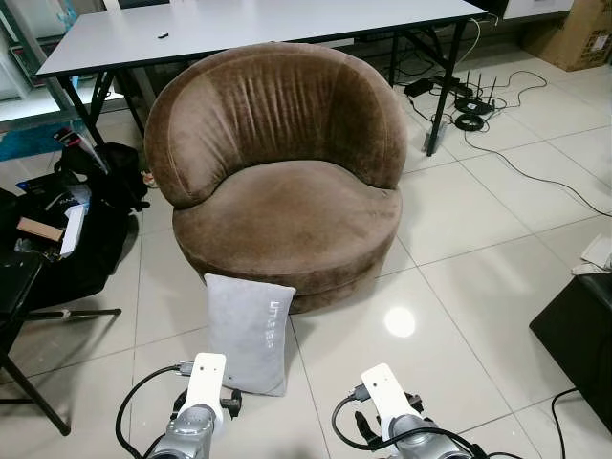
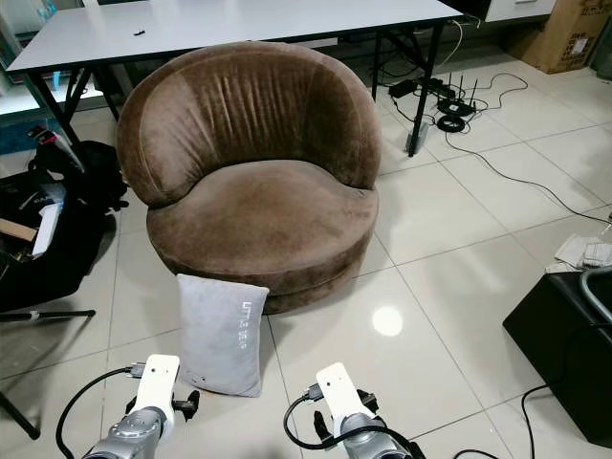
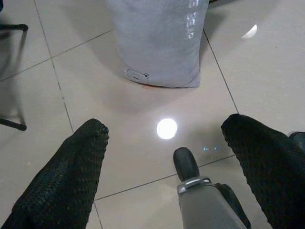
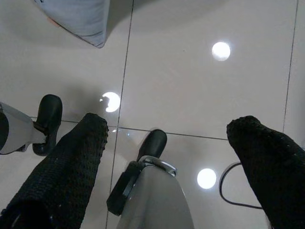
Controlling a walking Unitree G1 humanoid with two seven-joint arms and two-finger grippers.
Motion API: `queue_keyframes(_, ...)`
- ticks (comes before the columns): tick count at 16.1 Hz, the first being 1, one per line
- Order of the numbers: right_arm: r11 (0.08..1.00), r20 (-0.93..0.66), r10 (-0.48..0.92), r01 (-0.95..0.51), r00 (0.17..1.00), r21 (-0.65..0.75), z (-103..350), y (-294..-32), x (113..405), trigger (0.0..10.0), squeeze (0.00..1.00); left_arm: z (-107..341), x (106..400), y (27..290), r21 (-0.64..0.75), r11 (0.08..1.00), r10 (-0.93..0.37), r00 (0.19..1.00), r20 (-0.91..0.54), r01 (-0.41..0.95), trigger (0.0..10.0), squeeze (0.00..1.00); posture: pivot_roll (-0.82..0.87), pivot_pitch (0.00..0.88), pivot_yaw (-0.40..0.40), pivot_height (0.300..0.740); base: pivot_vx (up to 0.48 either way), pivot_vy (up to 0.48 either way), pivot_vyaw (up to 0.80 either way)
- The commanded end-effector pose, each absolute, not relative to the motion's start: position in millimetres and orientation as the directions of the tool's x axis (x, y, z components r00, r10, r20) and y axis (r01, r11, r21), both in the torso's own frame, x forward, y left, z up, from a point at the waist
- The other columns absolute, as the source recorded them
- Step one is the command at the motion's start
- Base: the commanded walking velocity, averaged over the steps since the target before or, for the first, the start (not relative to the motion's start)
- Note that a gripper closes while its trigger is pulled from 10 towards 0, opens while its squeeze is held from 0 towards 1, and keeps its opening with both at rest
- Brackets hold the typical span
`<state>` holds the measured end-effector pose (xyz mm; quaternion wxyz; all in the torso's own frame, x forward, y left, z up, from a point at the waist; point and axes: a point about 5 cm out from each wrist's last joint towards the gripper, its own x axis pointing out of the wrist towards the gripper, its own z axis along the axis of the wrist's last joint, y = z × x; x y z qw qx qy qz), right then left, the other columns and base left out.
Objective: Move the pillow to the sofa from floor
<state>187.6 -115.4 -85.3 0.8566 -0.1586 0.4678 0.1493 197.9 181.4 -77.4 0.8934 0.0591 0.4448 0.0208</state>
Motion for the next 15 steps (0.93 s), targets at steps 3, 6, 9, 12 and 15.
queue_keyframes(3,0.909,-0.839,0.118,-0.398,0.531,-0.124,-82.9,-112.7,191.8,10.0,0.0,-78.0,195.7,184.7,0.141,0.99,0.103,0.605,-0.79,0.016,10.0,0.0,-0.11,0.0,0.094,0.74,0.0,0.0,0.0)
queue_keyframes(6,0.907,-0.841,0.121,-0.404,0.527,-0.123,-83.2,-112.7,191.3,10.0,0.0,-78.1,195.2,185.2,0.141,0.99,0.104,0.604,-0.79,0.014,10.0,0.0,-0.11,0.0,0.094,0.74,0.0,0.0,0.0)
queue_keyframes(9,0.905,-0.842,0.118,-0.405,0.527,-0.126,-83.4,-113.6,191.1,10.0,0.0,-78.2,194.9,185.2,0.138,0.99,0.105,0.606,-0.788,0.008,10.0,0.0,-0.11,0.0,0.095,0.74,0.0,0.0,0.0)
queue_keyframes(12,0.906,-0.842,0.117,-0.405,0.527,-0.128,-83.6,-114.8,190.7,10.0,0.0,-78.9,193.9,184.6,0.14,0.99,0.108,0.601,-0.792,0.007,10.0,0.0,-0.11,0.0,0.093,0.74,0.0,0.249,0.0)
queue_keyframes(15,0.906,-0.843,0.114,-0.402,0.525,-0.128,-84.1,-116.2,189.9,10.0,0.0,-79.5,192.9,183.8,0.131,0.991,0.107,0.598,-0.794,-0.003,10.0,0.0,-0.12,0.0,0.093,0.74,0.0,0.451,0.0)
